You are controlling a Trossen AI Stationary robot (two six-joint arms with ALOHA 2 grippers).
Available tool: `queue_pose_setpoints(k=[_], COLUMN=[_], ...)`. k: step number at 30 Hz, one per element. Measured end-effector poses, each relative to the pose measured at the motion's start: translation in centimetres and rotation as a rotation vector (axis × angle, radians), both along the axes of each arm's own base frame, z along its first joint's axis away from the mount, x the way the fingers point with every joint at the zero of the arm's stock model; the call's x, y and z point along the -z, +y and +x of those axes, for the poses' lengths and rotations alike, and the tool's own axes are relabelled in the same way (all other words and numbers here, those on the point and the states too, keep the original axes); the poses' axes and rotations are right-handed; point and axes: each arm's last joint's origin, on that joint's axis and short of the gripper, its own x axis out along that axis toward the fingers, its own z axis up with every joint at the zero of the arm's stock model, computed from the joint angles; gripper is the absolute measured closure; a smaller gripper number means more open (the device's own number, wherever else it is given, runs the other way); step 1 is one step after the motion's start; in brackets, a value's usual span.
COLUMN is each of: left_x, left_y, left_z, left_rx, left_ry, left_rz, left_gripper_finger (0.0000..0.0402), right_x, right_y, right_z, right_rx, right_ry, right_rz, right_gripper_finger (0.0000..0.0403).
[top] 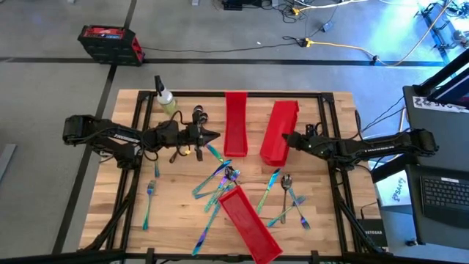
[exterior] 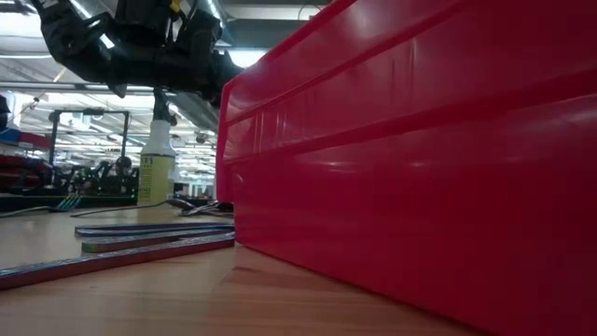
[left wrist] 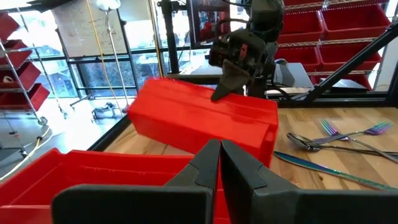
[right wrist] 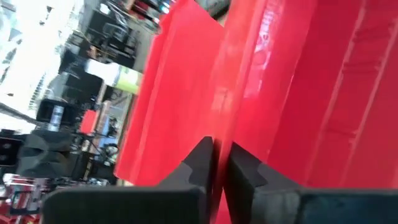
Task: Sort silverware
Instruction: Move the top right red silverware bin to the top center of the table
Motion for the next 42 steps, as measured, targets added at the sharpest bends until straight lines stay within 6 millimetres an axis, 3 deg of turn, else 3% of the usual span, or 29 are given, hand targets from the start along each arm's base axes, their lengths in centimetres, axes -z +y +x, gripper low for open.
queue_pose_setpoints(k=[9,18,26,30,37,42], left_x=[-0.1,-2.3,-4.4,-5.9,-7.0,-7.8], left_y=[0.1,0.4,1.8,1.6,0.9,0.7], left_z=[0.0,-1.2,-4.0,-5.6,-8.1,-9.5], left_rx=[-0.024,-0.088,-0.194,-0.120,-0.073,-0.145], left_ry=[-0.006,-0.085,-0.065,-0.110,-0.110,-0.131], left_rz=[-0.009,0.059,0.089,0.112,0.103,0.158], left_gripper_finger=[0.0401,0.0401,0.0402,0.0402,0.0402,0.0401], right_x=[-3.6,-11.9,-17.0,-19.1,-21.0,-20.3], right_y=[-0.1,-0.3,-1.7,-3.2,-6.8,-8.9], right_z=[1.0,2.2,7.9,10.3,11.8,11.9], right_rx=[-0.019,0.019,0.023,0.048,0.031,0.042], right_ry=[0.029,0.145,0.317,0.354,0.484,0.539], right_rz=[-0.088,-0.265,-0.439,-0.469,-0.450,-0.379], right_gripper_finger=[0.0403,0.0403,0.0400,0.0387,0.0379,0.0400])
